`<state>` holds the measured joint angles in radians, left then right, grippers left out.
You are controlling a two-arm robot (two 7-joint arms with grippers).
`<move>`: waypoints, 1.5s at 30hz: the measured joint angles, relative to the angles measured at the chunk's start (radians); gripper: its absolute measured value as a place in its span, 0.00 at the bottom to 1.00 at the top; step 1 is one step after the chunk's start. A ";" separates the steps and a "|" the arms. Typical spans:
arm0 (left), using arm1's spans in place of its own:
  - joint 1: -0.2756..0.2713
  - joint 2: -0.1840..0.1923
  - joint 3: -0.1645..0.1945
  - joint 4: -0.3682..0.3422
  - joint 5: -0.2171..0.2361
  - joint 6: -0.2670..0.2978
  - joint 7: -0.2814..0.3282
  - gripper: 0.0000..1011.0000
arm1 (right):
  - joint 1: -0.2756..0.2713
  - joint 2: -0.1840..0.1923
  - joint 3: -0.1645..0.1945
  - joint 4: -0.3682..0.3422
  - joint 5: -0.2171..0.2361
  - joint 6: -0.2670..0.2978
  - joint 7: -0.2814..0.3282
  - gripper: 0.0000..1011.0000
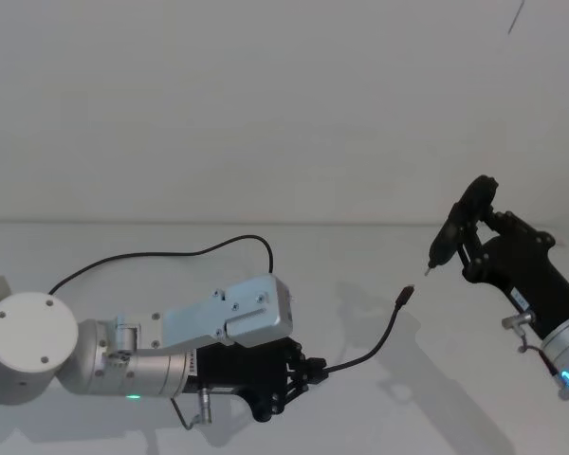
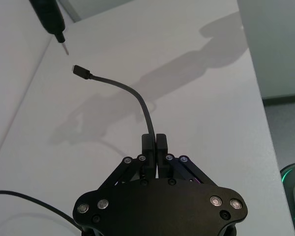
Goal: Pick up the data cable with the one hand.
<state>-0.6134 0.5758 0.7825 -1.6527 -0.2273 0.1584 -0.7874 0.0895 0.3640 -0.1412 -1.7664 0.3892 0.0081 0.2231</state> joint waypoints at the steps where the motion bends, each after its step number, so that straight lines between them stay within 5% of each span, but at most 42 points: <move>1: -0.002 -0.002 0.001 0.002 0.001 -0.007 -0.002 0.05 | 0.002 0.002 0.001 0.000 0.003 0.001 0.005 0.28; 27: -0.013 -0.017 0.006 0.014 0.005 -0.050 -0.011 0.05 | 0.088 0.113 0.031 0.025 0.113 0.163 0.123 0.28; 45: -0.014 -0.019 0.006 0.016 0.005 -0.054 -0.013 0.05 | 0.112 0.139 0.033 0.042 0.166 0.217 0.143 0.28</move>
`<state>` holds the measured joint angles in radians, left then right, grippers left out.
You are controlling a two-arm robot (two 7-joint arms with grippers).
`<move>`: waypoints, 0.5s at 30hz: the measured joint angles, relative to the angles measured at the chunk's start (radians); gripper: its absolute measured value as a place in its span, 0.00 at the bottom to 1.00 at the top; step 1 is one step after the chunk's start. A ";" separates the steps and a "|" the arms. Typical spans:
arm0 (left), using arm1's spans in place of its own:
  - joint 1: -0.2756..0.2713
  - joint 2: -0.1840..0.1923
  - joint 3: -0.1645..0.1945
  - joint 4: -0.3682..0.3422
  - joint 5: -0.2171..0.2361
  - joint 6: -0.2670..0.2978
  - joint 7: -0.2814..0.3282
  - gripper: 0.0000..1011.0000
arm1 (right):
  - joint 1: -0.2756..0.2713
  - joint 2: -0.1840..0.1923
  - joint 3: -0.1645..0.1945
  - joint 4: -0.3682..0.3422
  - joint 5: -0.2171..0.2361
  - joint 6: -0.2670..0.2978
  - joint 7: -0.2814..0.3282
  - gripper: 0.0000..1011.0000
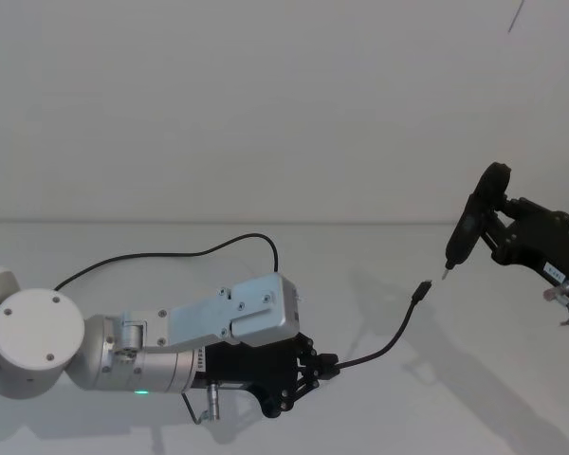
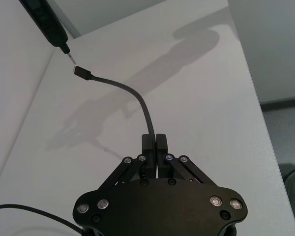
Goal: Pick up the data cable with the one hand.
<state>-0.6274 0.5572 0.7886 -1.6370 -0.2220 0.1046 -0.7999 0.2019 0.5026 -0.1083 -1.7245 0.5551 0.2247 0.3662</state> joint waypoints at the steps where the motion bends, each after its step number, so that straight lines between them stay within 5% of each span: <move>1: 0.000 0.000 0.000 0.000 0.000 0.000 0.000 0.05 | 0.001 0.001 0.000 0.001 0.003 0.001 0.002 0.28; 15: 0.000 0.000 0.000 0.000 0.000 -0.001 0.000 0.05 | 0.003 0.007 0.003 0.007 0.055 0.003 0.035 0.28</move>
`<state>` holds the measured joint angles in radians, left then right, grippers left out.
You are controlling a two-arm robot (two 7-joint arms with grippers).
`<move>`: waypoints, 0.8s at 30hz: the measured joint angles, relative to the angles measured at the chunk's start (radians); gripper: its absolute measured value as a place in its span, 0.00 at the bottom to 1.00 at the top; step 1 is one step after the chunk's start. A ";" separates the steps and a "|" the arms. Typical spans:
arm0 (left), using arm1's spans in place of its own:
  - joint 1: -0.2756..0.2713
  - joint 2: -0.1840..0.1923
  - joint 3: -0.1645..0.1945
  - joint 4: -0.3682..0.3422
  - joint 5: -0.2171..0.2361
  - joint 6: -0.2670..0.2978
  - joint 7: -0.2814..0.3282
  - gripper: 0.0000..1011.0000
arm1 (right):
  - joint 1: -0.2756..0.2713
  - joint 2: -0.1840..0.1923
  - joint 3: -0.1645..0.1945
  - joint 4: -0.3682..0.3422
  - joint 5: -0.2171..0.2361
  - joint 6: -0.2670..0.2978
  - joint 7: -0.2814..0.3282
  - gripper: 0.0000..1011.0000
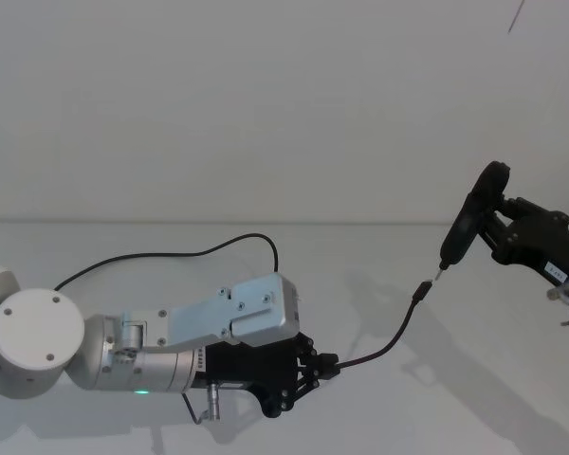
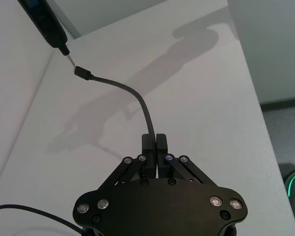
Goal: Pick up the data cable with the one hand.
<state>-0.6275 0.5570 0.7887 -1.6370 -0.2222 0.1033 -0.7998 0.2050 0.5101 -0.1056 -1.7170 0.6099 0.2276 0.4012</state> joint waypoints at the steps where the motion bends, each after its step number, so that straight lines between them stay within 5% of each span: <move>1: 0.000 0.000 0.000 0.000 0.000 0.000 0.000 0.05 | 0.000 0.000 0.000 0.000 0.002 0.000 0.001 0.28; 24: 0.000 0.000 0.000 0.000 0.000 0.000 0.000 0.05 | 0.000 0.014 -0.010 0.005 0.044 -0.004 0.015 0.28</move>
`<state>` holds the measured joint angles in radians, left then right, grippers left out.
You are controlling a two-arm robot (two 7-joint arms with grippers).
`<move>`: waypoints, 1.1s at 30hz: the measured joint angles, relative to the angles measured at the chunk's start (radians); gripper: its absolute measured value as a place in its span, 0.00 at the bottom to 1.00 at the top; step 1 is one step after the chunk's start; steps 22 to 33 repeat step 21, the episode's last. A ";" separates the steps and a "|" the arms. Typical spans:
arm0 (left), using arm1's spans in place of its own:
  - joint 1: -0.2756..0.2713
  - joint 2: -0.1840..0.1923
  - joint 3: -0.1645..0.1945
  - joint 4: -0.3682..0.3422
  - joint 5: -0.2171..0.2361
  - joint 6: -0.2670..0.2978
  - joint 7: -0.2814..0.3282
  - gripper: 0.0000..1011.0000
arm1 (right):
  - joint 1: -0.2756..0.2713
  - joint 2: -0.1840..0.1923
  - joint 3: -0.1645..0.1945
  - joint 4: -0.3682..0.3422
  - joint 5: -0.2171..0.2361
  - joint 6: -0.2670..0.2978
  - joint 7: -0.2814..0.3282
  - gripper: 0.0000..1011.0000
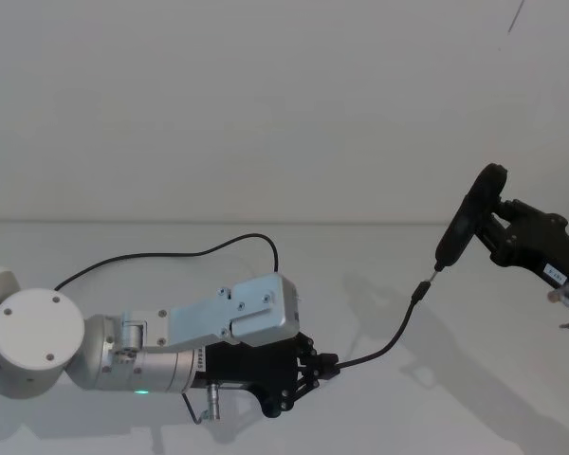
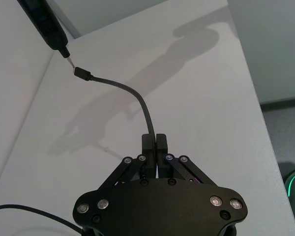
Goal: Pick up the data cable with the one hand.
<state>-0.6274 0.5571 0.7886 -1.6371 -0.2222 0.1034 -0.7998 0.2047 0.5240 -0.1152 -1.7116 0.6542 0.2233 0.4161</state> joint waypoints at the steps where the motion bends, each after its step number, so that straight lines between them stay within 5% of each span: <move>1: 0.000 0.000 0.000 0.000 0.000 0.000 0.000 0.05 | 0.000 0.001 0.000 0.000 0.001 0.000 0.000 0.28; 33: 0.000 0.000 0.000 0.000 0.000 0.000 0.000 0.05 | -0.003 0.011 -0.006 0.000 0.018 -0.006 0.005 0.28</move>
